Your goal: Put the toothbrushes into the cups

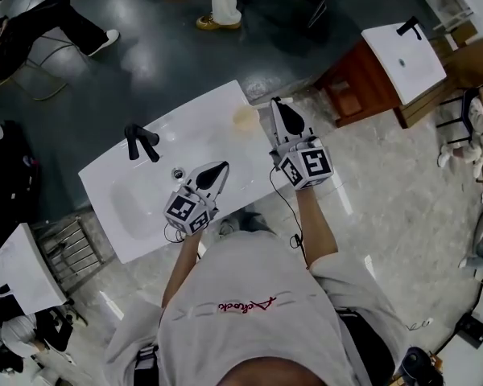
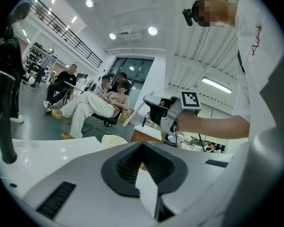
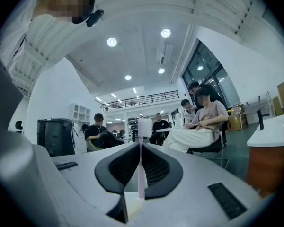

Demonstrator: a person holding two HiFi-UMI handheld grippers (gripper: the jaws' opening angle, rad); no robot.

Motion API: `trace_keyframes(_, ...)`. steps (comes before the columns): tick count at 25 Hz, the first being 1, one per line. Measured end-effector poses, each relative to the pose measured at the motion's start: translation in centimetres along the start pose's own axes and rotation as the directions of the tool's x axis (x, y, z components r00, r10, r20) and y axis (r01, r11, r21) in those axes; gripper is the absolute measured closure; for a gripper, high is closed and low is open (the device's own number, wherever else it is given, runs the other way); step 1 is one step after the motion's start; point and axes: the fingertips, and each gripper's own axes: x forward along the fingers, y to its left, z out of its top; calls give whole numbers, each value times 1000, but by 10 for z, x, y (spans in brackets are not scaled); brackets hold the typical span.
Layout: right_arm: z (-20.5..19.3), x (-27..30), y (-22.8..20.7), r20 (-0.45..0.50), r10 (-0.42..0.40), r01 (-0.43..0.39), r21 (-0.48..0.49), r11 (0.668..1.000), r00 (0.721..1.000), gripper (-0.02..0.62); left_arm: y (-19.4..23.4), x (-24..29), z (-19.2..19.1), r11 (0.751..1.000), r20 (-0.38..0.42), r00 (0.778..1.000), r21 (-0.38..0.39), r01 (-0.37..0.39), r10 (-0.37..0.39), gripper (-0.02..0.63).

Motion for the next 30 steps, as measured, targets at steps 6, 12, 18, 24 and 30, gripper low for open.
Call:
trace_keyframes(6, -15, 10, -3, -21, -2, 3, 21, 1000, 1000, 586, 7, -1, -5, 1000, -10, 1000, -19, -20, 20, 594)
trace_keyframes(12, -62, 10, 0, -109, 10, -3, 66, 998, 994, 586, 8, 3, -7, 999, -21, 1000, -28, -18, 17, 594)
trace_keyframes(18, -115, 1, 2, -187, 12, 11, 120, 993, 982, 586, 12, -2, -11, 999, -21, 999, -41, -34, 33, 594)
trace_keyframes(24, -144, -2, 3, -218, 13, 27, 177, 984, 976, 586, 18, -6, -16, 997, -24, 998, -52, -57, 55, 594)
trace_keyframes(30, -149, -4, -3, -208, -5, 48, 202, 978, 978, 583, 17, -5, -17, 996, -24, 998, -62, -58, 56, 594)
